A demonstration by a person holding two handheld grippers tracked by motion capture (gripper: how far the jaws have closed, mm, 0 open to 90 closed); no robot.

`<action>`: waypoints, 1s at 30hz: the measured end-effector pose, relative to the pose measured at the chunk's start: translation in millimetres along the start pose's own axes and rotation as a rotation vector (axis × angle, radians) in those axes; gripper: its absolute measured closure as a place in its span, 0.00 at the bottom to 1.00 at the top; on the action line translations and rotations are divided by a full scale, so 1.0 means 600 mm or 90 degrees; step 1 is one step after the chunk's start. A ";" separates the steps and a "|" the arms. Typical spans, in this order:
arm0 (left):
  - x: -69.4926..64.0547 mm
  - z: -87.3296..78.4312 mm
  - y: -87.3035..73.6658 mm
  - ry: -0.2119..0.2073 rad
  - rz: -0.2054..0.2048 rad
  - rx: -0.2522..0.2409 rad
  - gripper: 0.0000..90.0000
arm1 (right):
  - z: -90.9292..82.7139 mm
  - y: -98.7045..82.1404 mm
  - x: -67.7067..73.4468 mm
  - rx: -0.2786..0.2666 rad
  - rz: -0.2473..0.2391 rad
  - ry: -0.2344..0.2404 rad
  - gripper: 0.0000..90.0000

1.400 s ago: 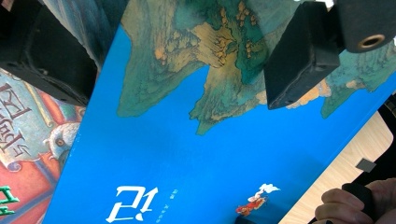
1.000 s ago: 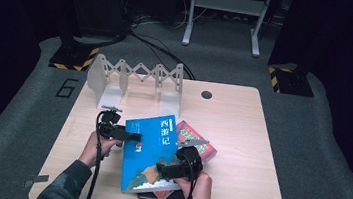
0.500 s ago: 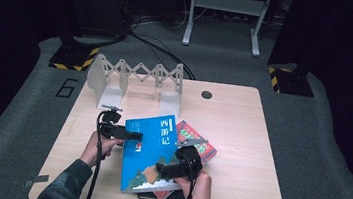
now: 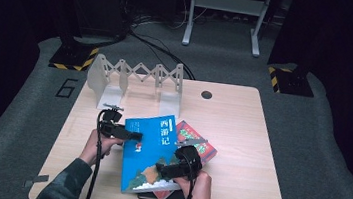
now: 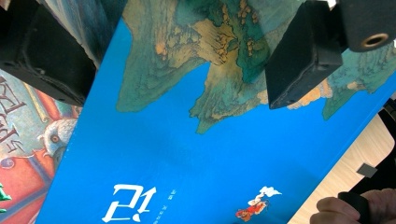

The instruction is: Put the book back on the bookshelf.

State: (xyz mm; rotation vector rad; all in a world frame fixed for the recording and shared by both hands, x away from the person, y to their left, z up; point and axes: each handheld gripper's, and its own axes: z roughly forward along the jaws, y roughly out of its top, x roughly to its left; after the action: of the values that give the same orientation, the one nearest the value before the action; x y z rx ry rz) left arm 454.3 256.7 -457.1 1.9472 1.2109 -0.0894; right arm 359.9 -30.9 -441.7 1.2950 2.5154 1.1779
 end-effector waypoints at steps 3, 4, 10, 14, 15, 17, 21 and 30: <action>-0.001 -0.004 0.002 0.004 0.007 -0.006 0.04 | 0.000 0.000 -0.001 0.000 -0.001 0.001 0.09; -0.002 -0.006 0.002 0.005 0.010 -0.005 0.05 | 0.000 0.000 0.000 0.002 0.003 0.003 0.09; -0.009 -0.018 0.007 0.018 0.023 -0.022 0.10 | 0.001 0.000 -0.002 0.004 -0.001 0.005 0.09; -0.018 -0.030 0.012 0.028 0.035 -0.034 0.13 | 0.002 0.003 0.001 0.012 0.005 0.006 0.09; -0.020 -0.034 0.014 0.031 0.041 -0.036 0.14 | 0.003 0.003 0.000 0.009 -0.003 0.007 0.09; -0.024 -0.039 0.017 0.040 0.052 -0.038 0.16 | 0.005 0.004 0.001 0.008 0.001 0.012 0.09; -0.023 -0.042 0.022 0.042 0.054 -0.033 0.17 | 0.008 0.008 0.004 0.014 0.000 0.014 0.09; -0.034 -0.038 0.024 0.000 0.051 -0.030 0.24 | 0.011 0.008 0.003 0.007 0.004 0.017 0.09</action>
State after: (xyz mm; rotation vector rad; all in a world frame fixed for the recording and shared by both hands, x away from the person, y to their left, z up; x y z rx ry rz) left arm 446.8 254.5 -423.8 1.9523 1.1243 -0.0201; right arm 364.6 -23.8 -442.7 1.2985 2.5419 1.1916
